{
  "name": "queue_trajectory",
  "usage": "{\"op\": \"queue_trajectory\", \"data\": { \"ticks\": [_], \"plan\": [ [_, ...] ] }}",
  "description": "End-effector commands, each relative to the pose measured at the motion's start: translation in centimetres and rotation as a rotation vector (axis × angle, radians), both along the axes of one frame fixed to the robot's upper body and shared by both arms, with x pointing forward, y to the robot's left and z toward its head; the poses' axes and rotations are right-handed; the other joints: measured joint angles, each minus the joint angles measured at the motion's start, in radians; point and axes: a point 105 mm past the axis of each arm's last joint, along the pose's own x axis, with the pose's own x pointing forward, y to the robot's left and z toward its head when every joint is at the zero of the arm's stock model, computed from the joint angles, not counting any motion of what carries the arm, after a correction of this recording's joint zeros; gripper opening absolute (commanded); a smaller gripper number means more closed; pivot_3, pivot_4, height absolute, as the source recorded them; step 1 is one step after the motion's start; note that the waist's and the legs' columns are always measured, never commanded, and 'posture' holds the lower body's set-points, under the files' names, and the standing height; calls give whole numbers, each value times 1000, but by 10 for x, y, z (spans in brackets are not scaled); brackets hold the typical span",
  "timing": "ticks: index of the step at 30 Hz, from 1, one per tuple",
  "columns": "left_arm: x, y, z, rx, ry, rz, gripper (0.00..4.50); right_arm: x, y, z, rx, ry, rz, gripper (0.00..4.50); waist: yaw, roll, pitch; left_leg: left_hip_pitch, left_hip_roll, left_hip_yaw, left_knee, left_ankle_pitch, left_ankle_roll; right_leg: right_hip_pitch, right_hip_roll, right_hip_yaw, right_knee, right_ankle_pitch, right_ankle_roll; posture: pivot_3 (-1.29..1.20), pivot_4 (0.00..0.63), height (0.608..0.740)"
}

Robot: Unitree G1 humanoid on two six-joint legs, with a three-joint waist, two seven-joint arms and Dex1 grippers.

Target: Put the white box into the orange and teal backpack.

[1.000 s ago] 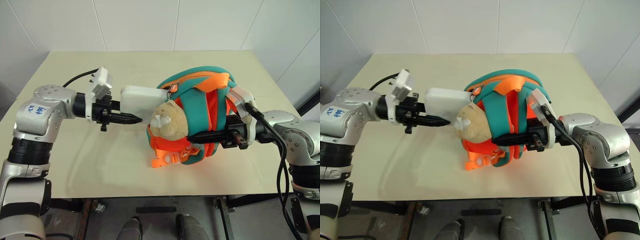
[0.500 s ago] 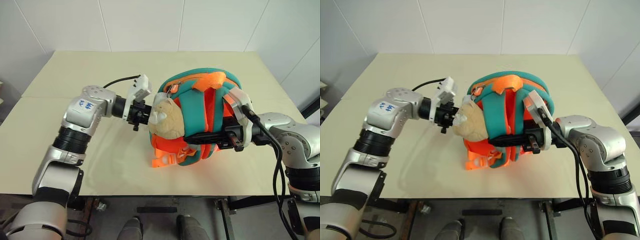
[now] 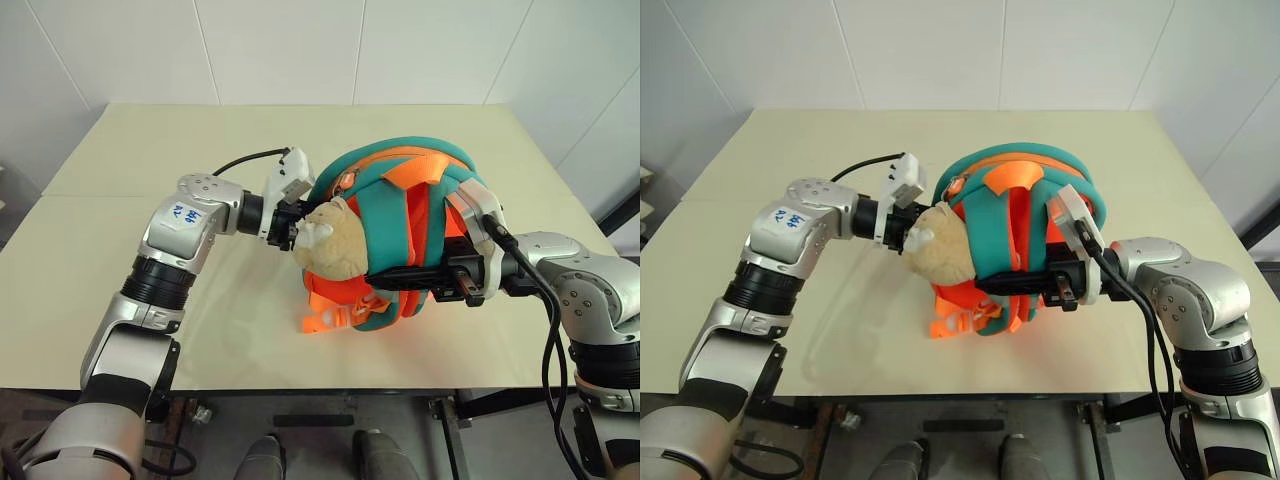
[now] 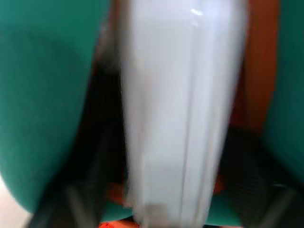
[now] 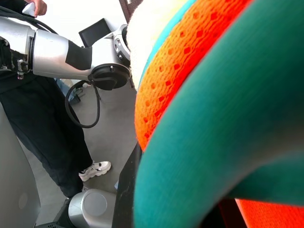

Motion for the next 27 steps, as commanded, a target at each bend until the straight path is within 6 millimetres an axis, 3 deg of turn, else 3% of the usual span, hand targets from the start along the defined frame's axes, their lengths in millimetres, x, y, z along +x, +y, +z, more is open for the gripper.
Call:
{"op": "queue_trajectory", "data": {
  "ticks": [1,8,14,27],
  "plan": [
    [-10,15,12,-16,-53,-46,4472,-5,1,9,31,-51,15,0,0,0,0,0,0,0,0,0,0,0,0,0,0,0,0,0,150,740],
    [-17,58,15,26,-97,-53,4472,-3,2,9,32,-50,14,0,2,0,0,0,0,0,0,0,0,0,0,0,0,0,0,0,150,740],
    [-27,73,16,18,-129,-75,4472,-1,1,8,32,-48,13,0,2,0,0,0,0,0,0,0,0,0,0,0,0,0,0,0,150,740],
    [-77,41,35,-219,-117,-228,4472,1,6,7,40,-44,26,0,0,0,0,1,0,0,1,0,0,0,0,0,2,0,-1,0,150,740]
  ]
}}
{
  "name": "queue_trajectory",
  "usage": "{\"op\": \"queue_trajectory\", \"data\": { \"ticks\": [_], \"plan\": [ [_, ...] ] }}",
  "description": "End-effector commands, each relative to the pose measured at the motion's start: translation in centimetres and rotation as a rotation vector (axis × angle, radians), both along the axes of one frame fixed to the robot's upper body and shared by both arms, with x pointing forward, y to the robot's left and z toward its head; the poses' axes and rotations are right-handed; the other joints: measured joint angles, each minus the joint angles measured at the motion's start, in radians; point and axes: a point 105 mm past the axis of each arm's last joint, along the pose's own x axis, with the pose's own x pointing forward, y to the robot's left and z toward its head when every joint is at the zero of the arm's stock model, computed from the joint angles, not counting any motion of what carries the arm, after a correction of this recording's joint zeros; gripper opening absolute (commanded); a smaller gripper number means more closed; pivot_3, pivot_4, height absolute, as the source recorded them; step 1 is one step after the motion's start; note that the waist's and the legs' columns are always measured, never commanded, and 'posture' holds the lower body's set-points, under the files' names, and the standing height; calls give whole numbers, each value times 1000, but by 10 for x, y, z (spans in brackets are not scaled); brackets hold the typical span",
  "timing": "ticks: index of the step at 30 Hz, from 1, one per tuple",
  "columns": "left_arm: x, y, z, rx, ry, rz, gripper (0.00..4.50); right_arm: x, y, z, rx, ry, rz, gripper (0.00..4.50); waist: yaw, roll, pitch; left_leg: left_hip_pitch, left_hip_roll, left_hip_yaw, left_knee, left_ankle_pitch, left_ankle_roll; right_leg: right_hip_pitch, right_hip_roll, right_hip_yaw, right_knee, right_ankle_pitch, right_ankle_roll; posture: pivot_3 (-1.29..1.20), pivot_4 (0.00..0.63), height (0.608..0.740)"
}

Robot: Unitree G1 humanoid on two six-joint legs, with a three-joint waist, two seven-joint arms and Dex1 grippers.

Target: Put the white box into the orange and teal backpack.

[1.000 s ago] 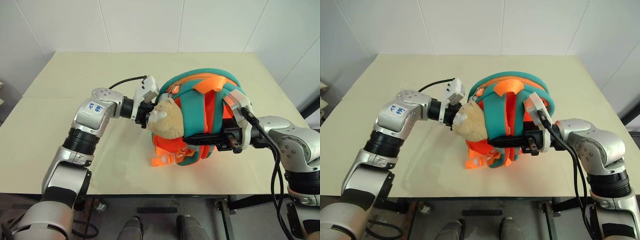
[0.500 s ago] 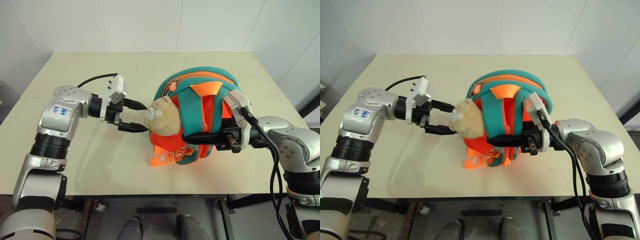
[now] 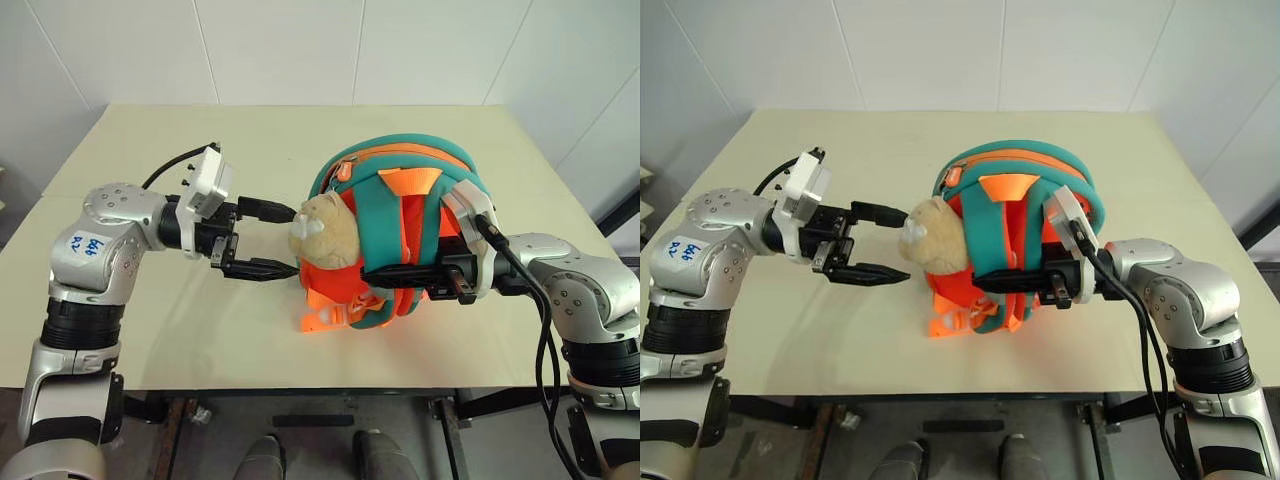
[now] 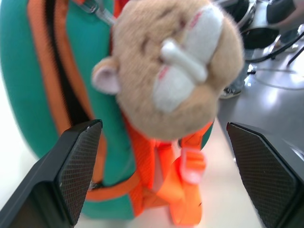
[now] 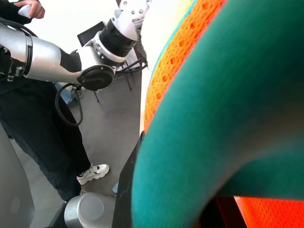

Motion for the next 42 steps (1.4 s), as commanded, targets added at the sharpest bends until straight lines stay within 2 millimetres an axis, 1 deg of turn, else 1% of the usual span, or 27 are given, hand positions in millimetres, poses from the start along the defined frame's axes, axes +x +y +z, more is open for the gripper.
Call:
{"op": "queue_trajectory", "data": {
  "ticks": [1,5,10,13,14,15,20,23,25,31,34,37,39,42],
  "plan": [
    [-14,-7,13,-69,-15,-43,4472,-4,3,10,25,-45,30,0,1,0,0,0,0,0,0,0,0,0,0,0,0,0,0,0,150,740],
    [-10,-10,4,-54,-29,-15,4472,-3,5,9,28,-45,28,0,1,0,0,1,0,0,0,0,0,0,0,0,1,0,0,0,150,740],
    [-1,-23,5,-92,-75,11,4472,-3,7,10,37,-51,29,0,3,0,0,1,0,0,0,0,0,0,0,0,1,0,0,0,150,740],
    [0,-30,9,-128,-95,3,4472,-4,7,10,39,-53,27,0,4,0,0,1,0,0,0,0,0,0,0,0,1,0,0,0,150,740],
    [1,-30,12,-144,-94,5,4103,-4,7,10,41,-53,26,0,3,0,0,1,0,0,0,0,0,0,0,0,1,0,0,0,150,740],
    [1,-30,13,-151,-100,2,3938,-4,7,10,41,-54,24,0,2,0,0,1,0,0,0,0,0,0,0,0,1,0,0,0,150,740],
    [0,-24,14,-141,-106,8,2418,-4,7,10,44,-54,17,0,2,0,0,1,0,0,0,0,0,0,0,0,1,0,0,0,150,740],
    [2,-18,16,-123,-120,26,1568,-4,7,9,47,-53,15,0,2,0,0,1,0,0,0,0,0,0,0,0,1,0,0,0,150,740],
    [4,-11,18,-105,-130,43,1103,-4,7,9,48,-52,15,0,1,0,0,1,0,0,0,0,0,0,0,0,1,0,0,0,150,740],
    [10,15,36,-61,-182,112,1103,-4,7,8,52,-53,9,0,1,0,0,1,0,0,0,0,0,0,0,0,0,0,0,0,150,740],
    [15,33,37,-4,-179,150,1103,-4,6,7,52,-58,2,0,-1,0,0,1,0,0,-1,0,0,0,0,0,0,0,-1,0,150,740],
    [21,53,26,84,-143,201,1103,-4,5,8,52,-63,-4,0,-4,0,0,1,0,0,-2,0,0,0,0,0,0,-1,-1,0,150,740],
    [28,68,9,187,-130,247,1103,-4,5,8,52,-66,-8,0,-3,0,0,1,0,0,-2,0,0,0,0,0,0,-1,-1,0,150,740],
    [40,86,-10,186,-70,313,1103,-4,4,8,60,-66,-20,0,-2,0,0,2,0,1,-2,0,0,0,0,0,0,-1,-2,0,150,740]
  ]
}}
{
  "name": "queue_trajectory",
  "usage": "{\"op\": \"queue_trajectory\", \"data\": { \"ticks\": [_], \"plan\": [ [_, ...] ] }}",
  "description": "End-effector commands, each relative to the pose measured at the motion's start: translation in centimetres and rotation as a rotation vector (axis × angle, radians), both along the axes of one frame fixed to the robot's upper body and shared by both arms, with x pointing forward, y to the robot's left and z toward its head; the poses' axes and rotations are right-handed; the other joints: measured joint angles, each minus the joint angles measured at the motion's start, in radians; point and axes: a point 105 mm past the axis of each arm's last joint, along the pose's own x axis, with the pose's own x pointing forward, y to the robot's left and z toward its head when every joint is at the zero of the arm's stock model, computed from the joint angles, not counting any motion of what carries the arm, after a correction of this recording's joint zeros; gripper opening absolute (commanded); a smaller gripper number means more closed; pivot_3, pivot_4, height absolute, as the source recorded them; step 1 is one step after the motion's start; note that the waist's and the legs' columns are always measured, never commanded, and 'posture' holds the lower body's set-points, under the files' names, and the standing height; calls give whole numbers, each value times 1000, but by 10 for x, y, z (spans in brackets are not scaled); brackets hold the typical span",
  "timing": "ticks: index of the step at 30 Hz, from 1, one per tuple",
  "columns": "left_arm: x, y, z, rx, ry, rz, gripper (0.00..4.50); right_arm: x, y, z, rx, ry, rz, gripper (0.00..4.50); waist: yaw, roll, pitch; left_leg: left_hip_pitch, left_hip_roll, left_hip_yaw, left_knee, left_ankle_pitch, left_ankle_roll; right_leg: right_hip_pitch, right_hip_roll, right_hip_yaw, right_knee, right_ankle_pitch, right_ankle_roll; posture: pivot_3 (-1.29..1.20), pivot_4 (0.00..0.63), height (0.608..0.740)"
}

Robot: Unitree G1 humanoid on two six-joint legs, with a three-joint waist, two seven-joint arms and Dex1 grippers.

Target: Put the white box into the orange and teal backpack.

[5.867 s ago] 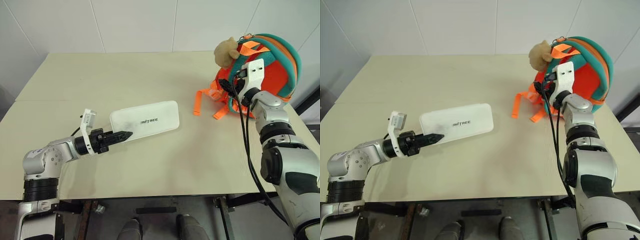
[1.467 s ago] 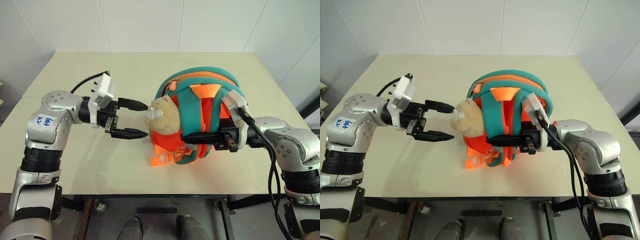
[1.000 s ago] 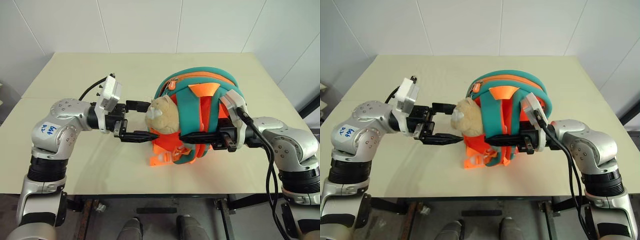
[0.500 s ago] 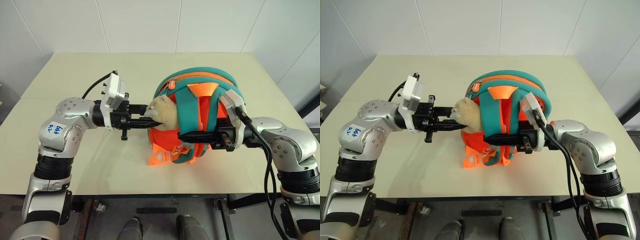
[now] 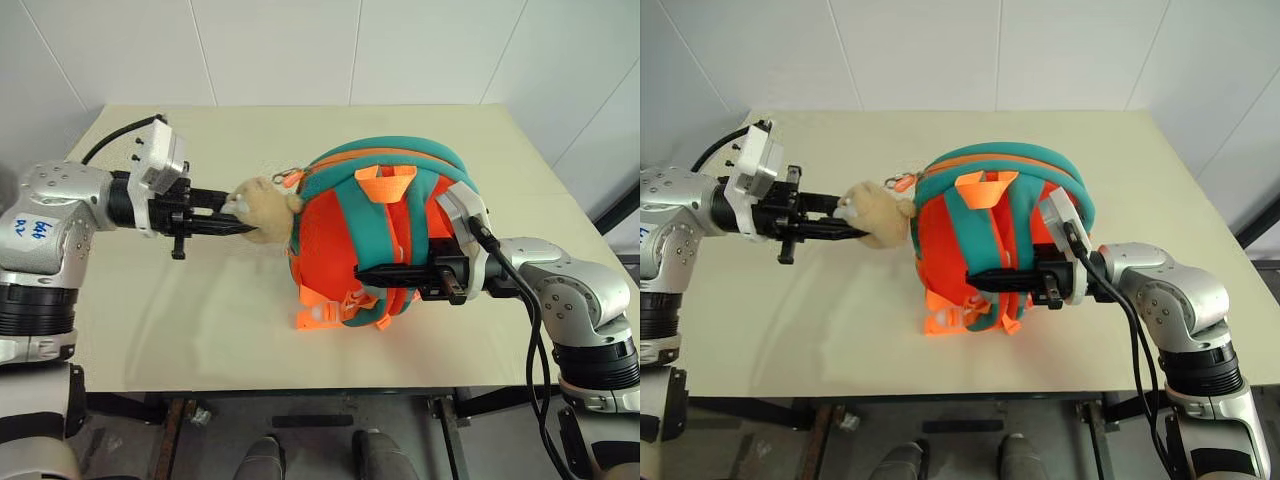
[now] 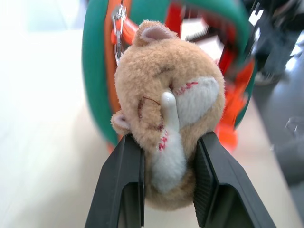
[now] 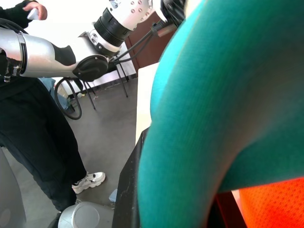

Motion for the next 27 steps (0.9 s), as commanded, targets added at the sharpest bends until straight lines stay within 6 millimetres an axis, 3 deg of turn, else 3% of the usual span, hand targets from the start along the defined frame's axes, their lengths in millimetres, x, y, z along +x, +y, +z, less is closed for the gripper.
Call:
{"op": "queue_trajectory", "data": {
  "ticks": [1,6,9,12,18,22,27],
  "plan": [
    [11,20,-16,5,30,74,1103,-6,-2,10,26,-57,-4,0,2,0,0,0,0,0,0,0,0,0,0,0,0,0,0,0,150,740],
    [32,14,-75,88,66,102,1103,-6,-2,5,39,-40,-24,0,7,1,0,1,0,0,0,0,1,1,0,0,0,0,0,0,150,740],
    [36,-7,-116,72,111,73,1103,0,-4,0,49,-27,-73,0,8,0,0,1,0,0,1,0,1,1,0,0,0,0,0,0,150,740],
    [40,-20,-138,21,131,88,1103,3,-6,-3,62,-16,-104,0,8,0,-1,0,0,0,2,0,1,1,0,0,0,0,1,0,150,740],
    [28,-30,-147,-28,133,58,1103,12,-10,-7,78,-18,-188,0,11,1,-1,3,-1,-1,3,0,1,5,-1,0,2,1,1,0,150,740],
    [31,-12,-137,12,12,181,1103,21,-20,-8,72,-40,-273,0,8,1,-1,5,-1,-1,2,0,1,9,-1,0,-3,3,1,0,150,740],
    [17,2,-110,-86,-14,216,2523,21,-35,-6,44,-112,-341,1645,4,1,-1,5,0,-1,0,0,2,9,-1,0,-5,3,1,0,150,740]
  ]
}}
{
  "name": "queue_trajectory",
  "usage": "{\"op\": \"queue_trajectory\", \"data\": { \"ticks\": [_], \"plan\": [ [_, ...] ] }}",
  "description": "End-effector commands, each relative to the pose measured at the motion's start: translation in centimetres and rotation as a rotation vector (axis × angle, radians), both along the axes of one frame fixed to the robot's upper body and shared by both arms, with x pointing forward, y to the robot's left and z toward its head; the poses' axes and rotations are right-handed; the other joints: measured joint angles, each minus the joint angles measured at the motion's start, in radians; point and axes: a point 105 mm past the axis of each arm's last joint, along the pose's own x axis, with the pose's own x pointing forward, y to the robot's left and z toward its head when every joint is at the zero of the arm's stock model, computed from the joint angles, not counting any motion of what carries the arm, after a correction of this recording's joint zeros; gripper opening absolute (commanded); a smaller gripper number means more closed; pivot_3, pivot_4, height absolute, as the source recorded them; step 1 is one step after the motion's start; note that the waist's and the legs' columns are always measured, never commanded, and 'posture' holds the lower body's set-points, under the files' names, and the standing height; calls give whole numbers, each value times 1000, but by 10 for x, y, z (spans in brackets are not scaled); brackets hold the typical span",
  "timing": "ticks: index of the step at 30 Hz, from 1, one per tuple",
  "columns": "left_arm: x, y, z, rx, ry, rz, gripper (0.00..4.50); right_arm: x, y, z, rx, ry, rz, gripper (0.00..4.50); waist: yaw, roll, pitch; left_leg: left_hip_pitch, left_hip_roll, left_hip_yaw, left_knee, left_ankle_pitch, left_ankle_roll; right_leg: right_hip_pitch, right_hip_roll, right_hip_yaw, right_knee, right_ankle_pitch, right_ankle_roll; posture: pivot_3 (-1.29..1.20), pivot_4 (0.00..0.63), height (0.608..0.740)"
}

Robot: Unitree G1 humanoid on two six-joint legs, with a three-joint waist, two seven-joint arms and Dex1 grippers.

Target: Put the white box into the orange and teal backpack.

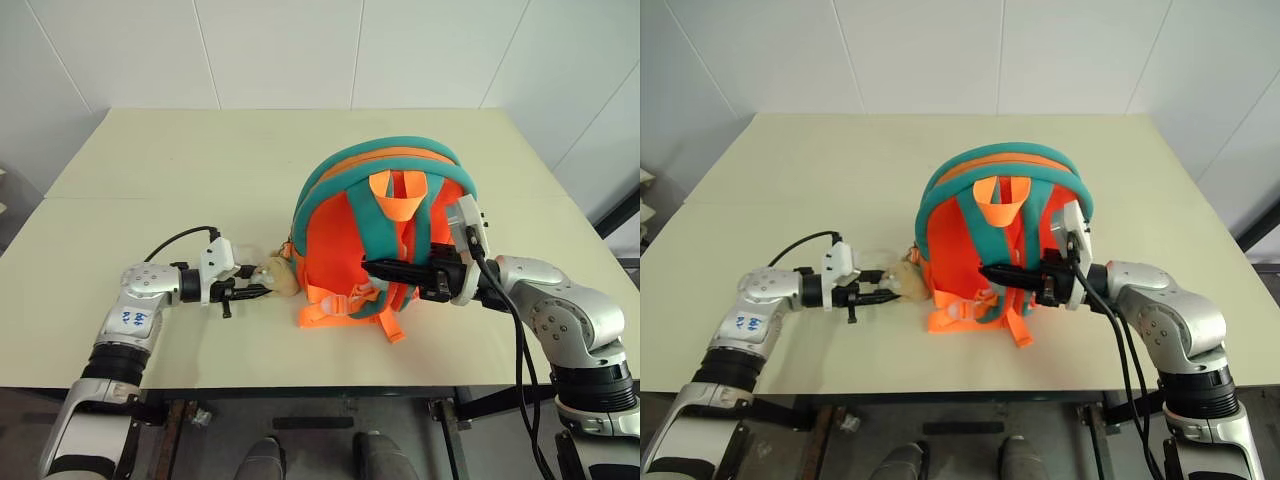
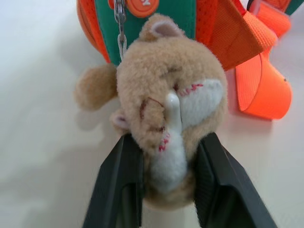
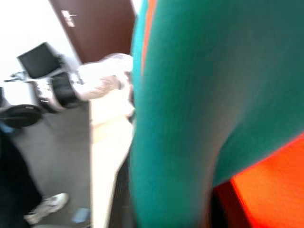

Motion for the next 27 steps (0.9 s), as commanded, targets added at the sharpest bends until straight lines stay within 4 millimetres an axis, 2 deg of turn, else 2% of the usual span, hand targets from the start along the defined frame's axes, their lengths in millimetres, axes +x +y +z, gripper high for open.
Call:
{"op": "queue_trajectory", "data": {
  "ticks": [1,2,6,8,9,12,18,27],
  "plan": [
    [-7,10,18,-50,-23,44,2852,-4,-12,15,-7,-99,-42,1971,1,0,0,0,0,0,0,0,0,0,0,0,0,0,0,0,150,740],
    [-9,11,20,-52,-25,49,3209,-4,-14,15,-11,-106,-47,2406,2,0,0,0,0,0,0,-1,0,0,0,0,0,0,0,0,150,740],
    [-20,25,24,-12,-33,107,4406,-4,-43,18,-62,-123,-116,3706,3,0,0,-1,0,0,0,-1,1,0,0,0,-2,0,0,0,150,740],
    [-25,25,27,-16,-13,100,4500,-8,-55,12,-118,-111,-126,4362,5,0,0,-1,0,0,0,-1,1,0,0,0,-2,0,0,0,150,740],
    [-28,24,30,-32,-4,89,4500,-13,-60,9,-133,-100,-118,4478,8,0,0,-1,0,0,0,-1,1,0,0,-1,-2,0,0,0,150,740],
    [-32,24,37,-39,-11,75,4500,-18,-73,3,-175,-94,-138,4478,8,0,0,-1,0,0,0,-2,1,1,-1,-1,-4,0,0,0,150,740],
    [-32,18,50,-72,-84,50,4500,-4,-113,-9,-265,-134,-305,4478,1,0,0,-1,0,1,0,-2,1,2,-1,0,-6,0,-1,0,150,740],
    [-38,18,47,-60,-84,40,4500,2,-134,-27,-323,-164,-390,4478,2,0,0,-1,0,2,0,-2,2,2,-1,0,-7,0,0,0,150,740]
  ]
}}
